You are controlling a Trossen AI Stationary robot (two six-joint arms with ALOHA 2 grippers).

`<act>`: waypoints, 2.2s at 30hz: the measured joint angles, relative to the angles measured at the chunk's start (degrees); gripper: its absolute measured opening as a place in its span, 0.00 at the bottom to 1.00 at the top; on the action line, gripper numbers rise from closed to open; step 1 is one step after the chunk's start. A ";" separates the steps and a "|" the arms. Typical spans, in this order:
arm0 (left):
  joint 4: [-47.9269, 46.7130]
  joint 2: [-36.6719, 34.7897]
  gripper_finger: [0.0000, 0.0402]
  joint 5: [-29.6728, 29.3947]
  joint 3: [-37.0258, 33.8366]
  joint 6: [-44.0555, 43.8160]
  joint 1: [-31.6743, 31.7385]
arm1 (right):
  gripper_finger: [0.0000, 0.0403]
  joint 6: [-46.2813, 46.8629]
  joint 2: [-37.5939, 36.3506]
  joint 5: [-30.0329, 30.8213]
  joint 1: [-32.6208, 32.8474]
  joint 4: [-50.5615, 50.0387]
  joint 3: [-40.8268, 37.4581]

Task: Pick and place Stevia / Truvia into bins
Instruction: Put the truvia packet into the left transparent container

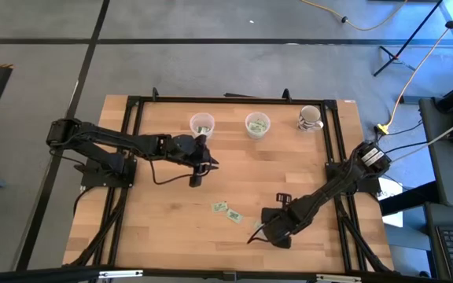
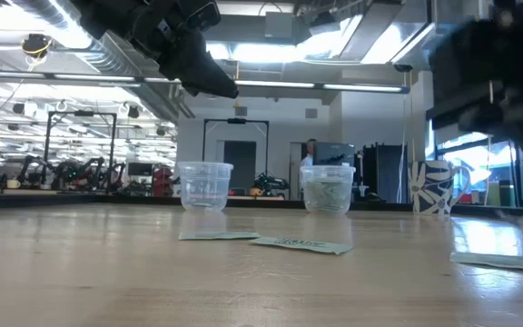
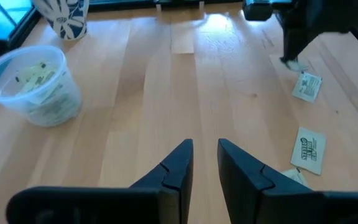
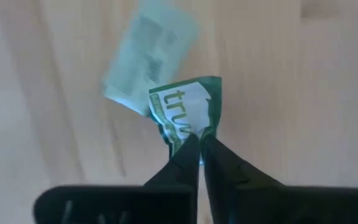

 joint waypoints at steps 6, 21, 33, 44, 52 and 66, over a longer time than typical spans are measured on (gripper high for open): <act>0.42 0.73 0.18 0.66 0.00 12.72 -1.31 | 0.03 -5.13 -0.10 2.45 -1.97 -6.19 7.36; 19.82 12.14 0.28 1.59 0.02 55.40 -13.29 | 0.03 -26.93 -0.24 3.21 -11.01 -4.78 21.80; 26.63 13.84 0.28 -4.89 0.02 62.00 -15.94 | 0.03 -32.86 -0.24 1.01 -14.40 1.23 23.25; 27.18 13.84 0.22 -4.18 0.02 68.15 -18.66 | 0.03 -31.73 -0.26 0.96 -15.78 1.46 23.25; 26.91 13.84 0.04 -10.11 0.02 68.17 -18.82 | 0.03 -31.83 -0.33 0.94 -15.78 1.39 23.25; 26.76 13.84 0.01 -10.47 0.02 67.64 -18.80 | 0.13 -29.59 -0.35 2.59 -15.78 -1.08 23.34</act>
